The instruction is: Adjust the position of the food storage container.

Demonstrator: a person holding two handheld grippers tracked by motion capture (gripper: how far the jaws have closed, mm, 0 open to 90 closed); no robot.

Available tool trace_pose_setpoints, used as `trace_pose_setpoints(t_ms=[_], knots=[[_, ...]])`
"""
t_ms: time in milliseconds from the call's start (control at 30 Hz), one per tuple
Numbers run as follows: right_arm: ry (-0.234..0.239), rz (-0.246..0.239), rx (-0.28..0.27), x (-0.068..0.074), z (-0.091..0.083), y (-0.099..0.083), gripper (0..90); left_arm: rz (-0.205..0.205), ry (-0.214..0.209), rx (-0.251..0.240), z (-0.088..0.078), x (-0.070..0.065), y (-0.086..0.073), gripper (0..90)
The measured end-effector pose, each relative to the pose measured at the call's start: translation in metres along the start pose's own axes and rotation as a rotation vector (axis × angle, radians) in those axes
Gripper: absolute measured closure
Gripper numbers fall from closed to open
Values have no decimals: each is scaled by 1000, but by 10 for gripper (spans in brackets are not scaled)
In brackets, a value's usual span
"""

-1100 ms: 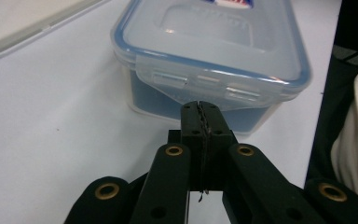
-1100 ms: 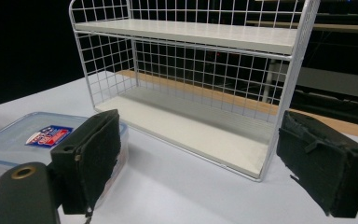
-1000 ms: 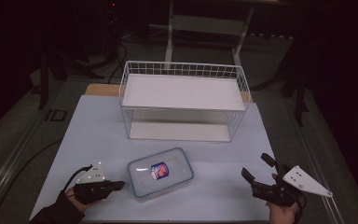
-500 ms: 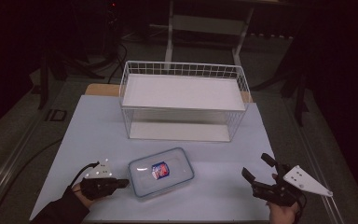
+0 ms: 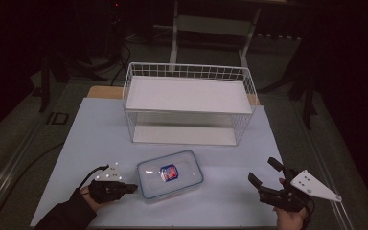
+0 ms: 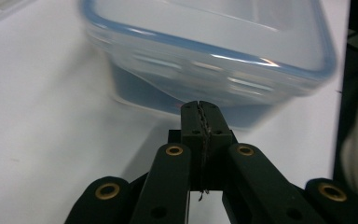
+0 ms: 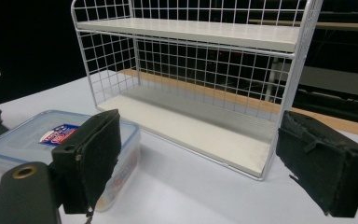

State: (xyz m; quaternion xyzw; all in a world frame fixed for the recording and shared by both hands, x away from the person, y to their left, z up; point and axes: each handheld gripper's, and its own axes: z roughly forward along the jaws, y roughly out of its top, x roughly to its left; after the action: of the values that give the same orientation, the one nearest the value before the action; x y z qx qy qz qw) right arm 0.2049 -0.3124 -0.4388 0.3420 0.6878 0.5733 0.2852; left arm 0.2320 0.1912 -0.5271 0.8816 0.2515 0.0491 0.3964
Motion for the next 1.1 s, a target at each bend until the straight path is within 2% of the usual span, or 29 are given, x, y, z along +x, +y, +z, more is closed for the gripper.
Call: trace_pose_setpoints(t_ms=[33, 167, 200, 267, 367, 467, 567, 633, 767, 900, 1100], knots=[[1, -3, -1, 0, 0, 0, 137, -7, -24, 2, 0, -3, 0, 896], [-1, -6, -3, 0, -1, 0, 137, 6, -65, 22, -1, -21, -2, 896], [-3, -1, -1, 0, -1, 0, 137, -2, -79, 20, 0, -25, -1, 896], [-1, 4, 2, -1, 0, 0, 138, 13, -92, 30, 4, -32, 0, 896], [0, -1, 3, 0, 0, 0, 138, 3, -128, 31, 11, -37, 3, 895], [0, -3, 1, 1, 0, 1, 138, 9, -152, 22, 18, -38, 7, 895], [-1, 4, 0, 0, 0, 0, 139, 9, -121, 28, 24, -39, 9, 895], [0, 4, 2, -1, 0, 0, 139, 7, -122, 33, 26, -38, 10, 895], [2, -2, 1, 0, 0, 0, 139, 9, -94, 46, 29, -38, 11, 895], [2, 1, 2, -1, 0, 0, 139, -26, -59, 31, 27, -30, 12, 895], [5, 4, 4, -1, 1, -1, 139, -41, -22, 26, 27, -18, 17, 895]])
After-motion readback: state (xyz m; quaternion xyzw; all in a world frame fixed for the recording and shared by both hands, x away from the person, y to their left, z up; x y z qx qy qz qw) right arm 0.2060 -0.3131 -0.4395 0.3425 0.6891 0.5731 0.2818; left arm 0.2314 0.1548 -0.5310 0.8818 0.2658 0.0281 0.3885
